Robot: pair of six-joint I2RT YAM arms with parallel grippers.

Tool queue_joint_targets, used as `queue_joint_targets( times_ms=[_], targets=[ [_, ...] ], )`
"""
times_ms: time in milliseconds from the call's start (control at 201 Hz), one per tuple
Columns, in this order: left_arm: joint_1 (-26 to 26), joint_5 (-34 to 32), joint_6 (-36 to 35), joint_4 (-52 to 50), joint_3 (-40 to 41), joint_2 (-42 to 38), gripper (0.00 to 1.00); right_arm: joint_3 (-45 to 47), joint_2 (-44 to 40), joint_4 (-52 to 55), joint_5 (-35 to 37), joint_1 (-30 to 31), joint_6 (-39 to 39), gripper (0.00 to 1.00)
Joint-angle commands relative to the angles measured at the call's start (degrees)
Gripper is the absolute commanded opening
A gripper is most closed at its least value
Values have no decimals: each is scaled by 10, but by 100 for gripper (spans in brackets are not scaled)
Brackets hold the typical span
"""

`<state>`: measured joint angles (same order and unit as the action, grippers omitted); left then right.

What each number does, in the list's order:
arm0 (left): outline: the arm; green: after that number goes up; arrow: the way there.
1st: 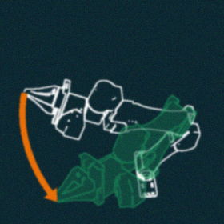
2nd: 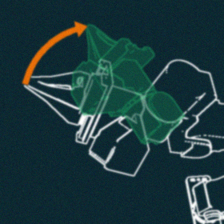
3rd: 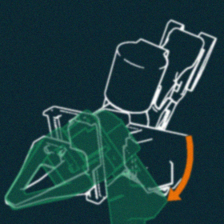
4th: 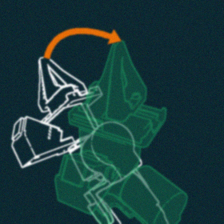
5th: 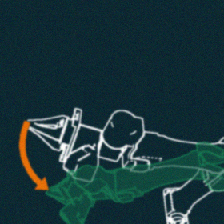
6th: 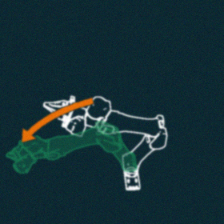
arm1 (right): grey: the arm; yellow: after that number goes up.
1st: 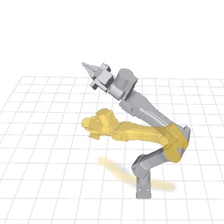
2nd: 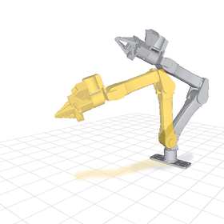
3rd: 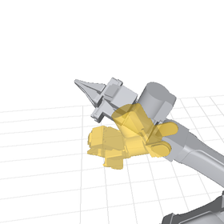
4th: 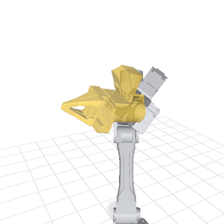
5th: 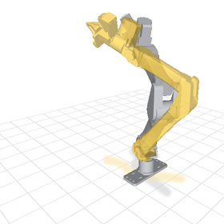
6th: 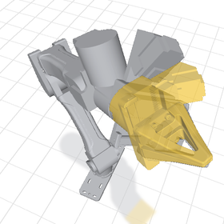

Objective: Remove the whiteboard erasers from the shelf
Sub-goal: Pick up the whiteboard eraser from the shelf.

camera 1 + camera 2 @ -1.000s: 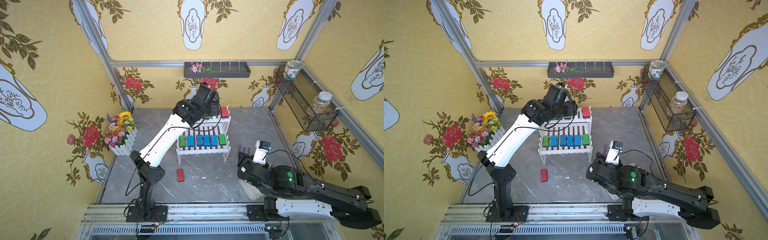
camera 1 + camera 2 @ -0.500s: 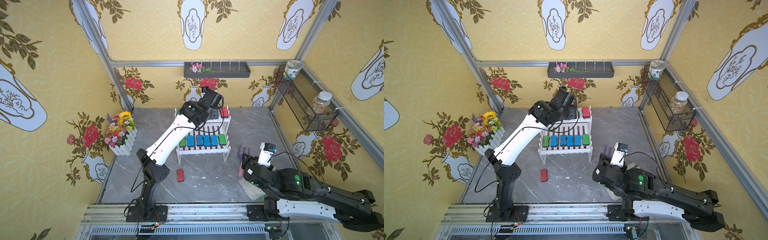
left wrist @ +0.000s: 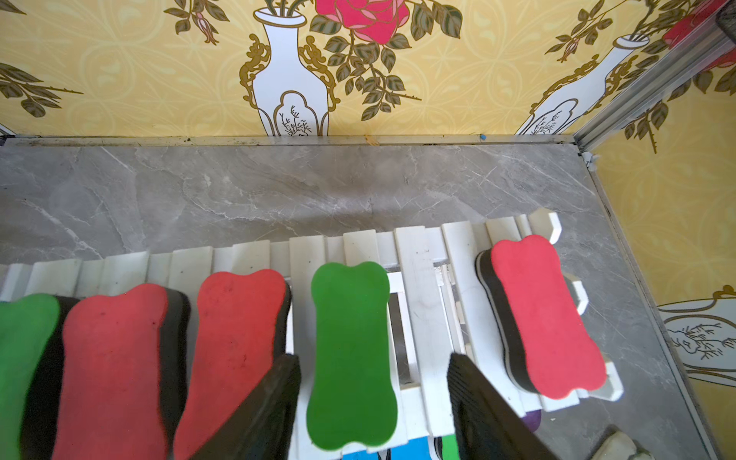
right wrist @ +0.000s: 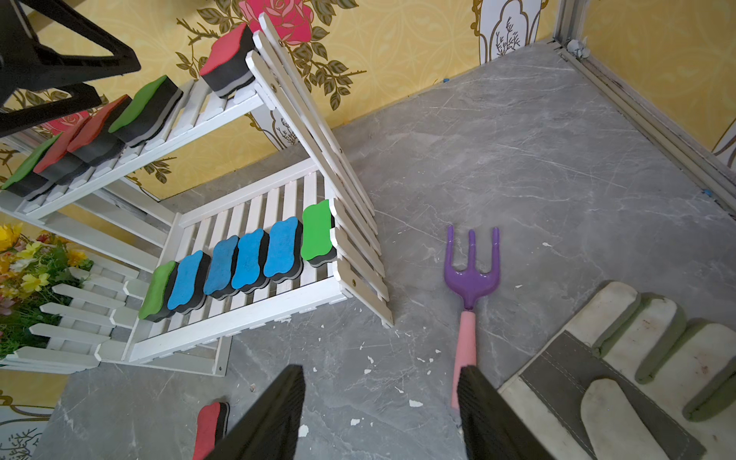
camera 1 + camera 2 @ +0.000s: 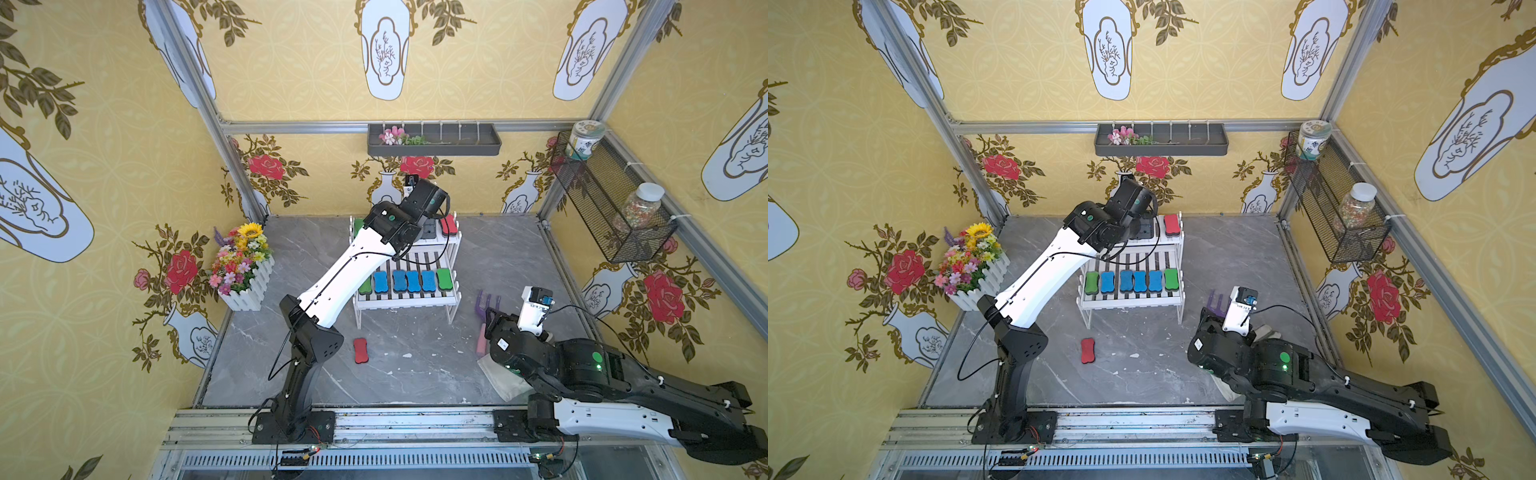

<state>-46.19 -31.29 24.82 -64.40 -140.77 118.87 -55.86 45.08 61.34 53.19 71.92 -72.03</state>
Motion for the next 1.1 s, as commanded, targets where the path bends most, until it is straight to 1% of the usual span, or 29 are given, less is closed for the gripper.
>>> queue_joint_targets(
  times_ms=[0, 159, 333, 553, 752, 891, 1090],
  targets=[
    [0, 1, -7, -1, -2, 10, 64, 2, -7, -2, 5, 0, -4, 66],
    [0, -8, -6, -4, -4, 17, 64, 9, -24, -8, 4, 0, -5, 66],
    [0, -12, -3, -5, -8, 23, 64, 5, -18, -4, 4, 0, -3, 66],
    [0, -17, -2, -10, -13, 35, 62, -1, -19, -9, 9, 0, 5, 66],
    [0, -21, -4, -14, -20, 48, 57, -2, -18, -9, 11, 0, 5, 66],
    [0, -20, -9, -11, -21, 49, 50, -5, -16, -8, 15, 0, 5, 66],
    [0, -17, -11, -8, -25, 45, 43, -13, -8, -7, 17, 0, 8, 66]
  ],
)
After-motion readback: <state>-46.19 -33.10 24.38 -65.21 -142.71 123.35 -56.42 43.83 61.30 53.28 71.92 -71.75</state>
